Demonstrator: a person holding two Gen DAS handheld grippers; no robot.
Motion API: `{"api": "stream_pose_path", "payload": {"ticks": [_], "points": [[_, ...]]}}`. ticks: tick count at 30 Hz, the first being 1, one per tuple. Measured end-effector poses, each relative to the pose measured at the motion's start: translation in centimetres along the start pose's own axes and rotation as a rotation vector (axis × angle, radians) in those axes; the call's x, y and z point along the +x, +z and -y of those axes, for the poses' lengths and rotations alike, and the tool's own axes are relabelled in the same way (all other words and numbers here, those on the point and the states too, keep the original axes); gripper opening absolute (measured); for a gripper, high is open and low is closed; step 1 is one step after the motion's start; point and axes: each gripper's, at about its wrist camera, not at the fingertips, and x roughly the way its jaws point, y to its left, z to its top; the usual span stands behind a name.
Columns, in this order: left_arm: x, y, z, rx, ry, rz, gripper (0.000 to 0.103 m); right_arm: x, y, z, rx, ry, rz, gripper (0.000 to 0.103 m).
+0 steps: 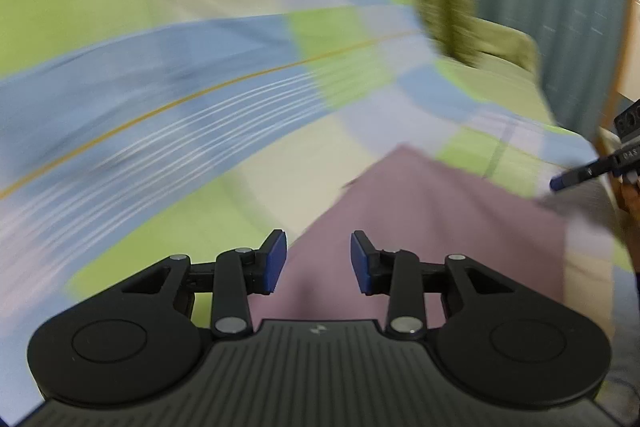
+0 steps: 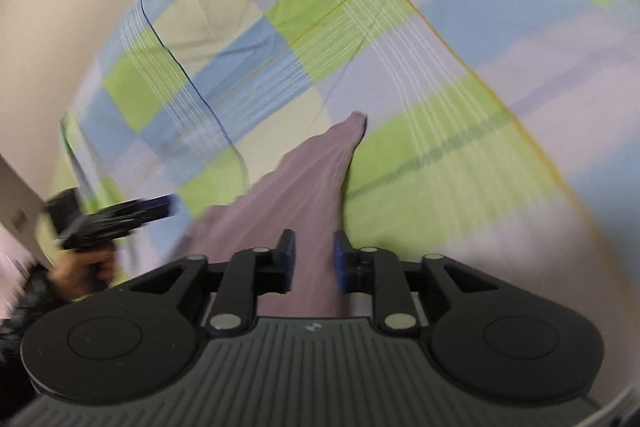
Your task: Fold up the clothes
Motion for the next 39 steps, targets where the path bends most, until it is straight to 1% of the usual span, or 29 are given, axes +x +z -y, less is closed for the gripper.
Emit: {"api": "stream_pose_path", "payload": {"ticks": [2, 3, 6, 9, 11, 13, 15, 17, 19, 20, 21, 22, 24, 25, 27, 29, 30, 31, 32, 35, 37, 39], "points": [[3.2, 2.1, 0.2, 0.044, -0.054, -0.034, 0.042, -0.9, -2.0, 0.1, 0.083, 0.042, 0.005, 0.026], [4.6, 2.9, 0.2, 0.060, -0.076, -0.052, 0.042, -0.8, -3.1, 0.0, 0.111, 0.061, -0.025, 0.028], [9.2, 5.0, -0.4, 0.100, -0.113, -0.107, 0.042, 0.1, -4.5, -0.3, 0.086, 0.052, -0.079, 0.032], [12.5, 6.0, -0.8, 0.130, -0.139, -0.155, 0.042, 1.6, -5.4, -0.3, 0.064, 0.047, -0.117, 0.031], [14.1, 6.2, -0.8, 0.156, -0.151, -0.204, 0.042, 2.0, -5.3, -0.4, 0.049, 0.056, -0.120, 0.032], [15.9, 6.2, -0.8, 0.207, -0.181, -0.292, 0.046, 2.1, -5.2, -0.4, 0.041, 0.063, -0.123, 0.032], [16.7, 6.6, -0.9, 0.214, -0.210, -0.345, 0.046, 2.0, -5.1, -0.2, 0.051, 0.071, -0.123, 0.033], [17.2, 7.1, -1.1, 0.211, -0.243, -0.397, 0.046, 1.9, -5.0, 0.1, 0.081, 0.077, -0.112, 0.033], [17.7, 7.6, -0.8, 0.237, -0.276, -0.458, 0.044, 1.8, -5.0, 0.2, 0.120, 0.075, -0.092, 0.035], [17.8, 7.8, -0.5, 0.253, -0.283, -0.480, 0.044, 1.8, -5.0, 0.3, 0.156, 0.073, -0.069, 0.036], [18.0, 7.9, -0.2, 0.268, -0.285, -0.495, 0.041, 1.8, -5.0, 0.4, 0.172, 0.074, -0.055, 0.037], [18.0, 8.0, 0.1, 0.277, -0.292, -0.505, 0.028, 1.9, -5.1, 0.5, 0.193, 0.071, -0.034, 0.037], [18.0, 8.2, 0.5, 0.289, -0.309, -0.515, 0.007, 2.1, -5.2, 0.6, 0.221, 0.067, -0.007, 0.038], [17.9, 8.2, 0.8, 0.303, -0.312, -0.516, 0.005, 2.3, -5.2, 0.6, 0.231, 0.066, 0.003, 0.038], [17.7, 8.3, 1.1, 0.315, -0.305, -0.503, 0.002, 2.6, -5.2, 0.5, 0.251, 0.064, 0.021, 0.037], [17.1, 8.2, 1.2, 0.312, -0.293, -0.474, 0.002, 3.0, -5.3, 0.8, 0.287, 0.054, 0.036, 0.025], [16.6, 8.0, 1.1, 0.297, -0.288, -0.445, 0.001, 3.2, -5.1, 1.2, 0.317, 0.054, 0.035, 0.010], [16.0, 7.8, 1.0, 0.282, -0.282, -0.415, 0.001, 3.3, -5.0, 1.5, 0.347, 0.055, 0.035, 0.005], [15.4, 7.5, 0.8, 0.266, -0.276, -0.386, 0.001, 3.5, -4.8, 1.8, 0.366, 0.056, 0.033, 0.004], [12.7, 7.3, -0.1, 0.189, -0.255, -0.267, 0.000, 3.4, -3.2, 1.8, 0.335, 0.065, 0.004, 0.004], [10.2, 7.8, -0.9, 0.115, -0.241, -0.166, 0.000, 2.8, -1.0, 1.1, 0.261, 0.062, -0.010, 0.004], [6.8, 9.0, -1.7, 0.040, -0.218, -0.045, 0.000, 1.8, 2.6, -0.8, 0.121, 0.039, -0.007, 0.004]]}}
